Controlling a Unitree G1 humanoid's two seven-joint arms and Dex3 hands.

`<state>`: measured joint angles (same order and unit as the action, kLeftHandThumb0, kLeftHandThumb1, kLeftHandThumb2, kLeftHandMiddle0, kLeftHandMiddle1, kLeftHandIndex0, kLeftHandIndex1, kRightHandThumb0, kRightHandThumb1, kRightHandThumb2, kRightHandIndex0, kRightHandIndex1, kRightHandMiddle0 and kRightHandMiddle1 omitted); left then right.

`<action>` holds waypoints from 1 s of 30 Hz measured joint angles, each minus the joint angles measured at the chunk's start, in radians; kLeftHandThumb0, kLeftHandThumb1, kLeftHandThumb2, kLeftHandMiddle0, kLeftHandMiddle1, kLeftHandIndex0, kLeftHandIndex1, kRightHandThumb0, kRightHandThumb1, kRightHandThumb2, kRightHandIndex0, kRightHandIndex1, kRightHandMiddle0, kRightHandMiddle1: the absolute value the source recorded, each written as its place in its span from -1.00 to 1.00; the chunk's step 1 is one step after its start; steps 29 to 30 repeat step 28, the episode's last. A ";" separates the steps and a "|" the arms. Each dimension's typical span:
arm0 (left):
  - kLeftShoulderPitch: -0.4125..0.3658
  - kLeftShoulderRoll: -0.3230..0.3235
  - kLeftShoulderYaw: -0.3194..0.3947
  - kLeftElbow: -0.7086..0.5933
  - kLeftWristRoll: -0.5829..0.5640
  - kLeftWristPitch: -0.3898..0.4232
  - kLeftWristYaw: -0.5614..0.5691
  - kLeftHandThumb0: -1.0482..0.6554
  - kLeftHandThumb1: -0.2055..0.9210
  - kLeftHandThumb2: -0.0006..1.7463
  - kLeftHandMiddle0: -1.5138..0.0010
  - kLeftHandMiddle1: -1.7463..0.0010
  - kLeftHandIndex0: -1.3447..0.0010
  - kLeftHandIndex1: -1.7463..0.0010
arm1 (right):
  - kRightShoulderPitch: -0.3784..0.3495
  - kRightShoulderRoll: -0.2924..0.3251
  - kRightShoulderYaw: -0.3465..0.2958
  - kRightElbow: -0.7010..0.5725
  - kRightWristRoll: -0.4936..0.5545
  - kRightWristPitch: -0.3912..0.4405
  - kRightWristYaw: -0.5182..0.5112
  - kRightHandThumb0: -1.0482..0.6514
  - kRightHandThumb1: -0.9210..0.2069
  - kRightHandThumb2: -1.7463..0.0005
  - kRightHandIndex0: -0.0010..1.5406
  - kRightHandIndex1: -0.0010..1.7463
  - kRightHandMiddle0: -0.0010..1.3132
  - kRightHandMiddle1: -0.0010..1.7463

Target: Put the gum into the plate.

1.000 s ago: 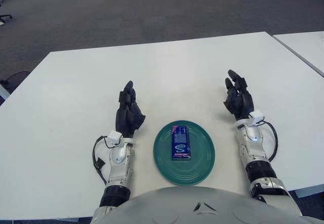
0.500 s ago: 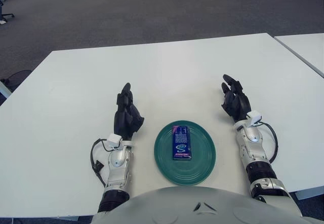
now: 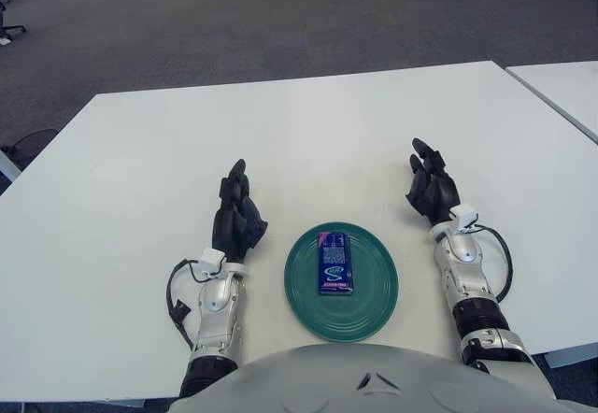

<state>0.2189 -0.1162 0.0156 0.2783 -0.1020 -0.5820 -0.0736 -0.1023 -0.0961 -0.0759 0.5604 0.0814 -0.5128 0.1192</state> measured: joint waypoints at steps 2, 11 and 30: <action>0.001 0.000 -0.002 0.000 0.014 0.001 0.011 -0.85 1.00 0.10 0.93 1.00 1.00 0.73 | 0.001 0.000 0.002 0.000 -0.005 -0.001 0.000 -0.71 -1.00 -0.14 -0.92 -1.00 -1.00 -0.78; 0.007 0.001 -0.005 0.001 0.082 0.002 0.072 -0.86 1.00 0.11 0.97 1.00 1.00 0.79 | 0.002 0.003 0.005 -0.004 -0.017 0.013 -0.009 -0.72 -1.00 -0.14 -0.95 -1.00 -1.00 -0.87; 0.007 0.005 -0.002 0.000 0.082 0.002 0.089 -0.88 1.00 0.12 0.96 0.99 1.00 0.81 | 0.002 0.003 0.009 -0.004 -0.026 0.023 -0.022 -0.70 -1.00 -0.15 -0.94 -0.99 -1.00 -0.86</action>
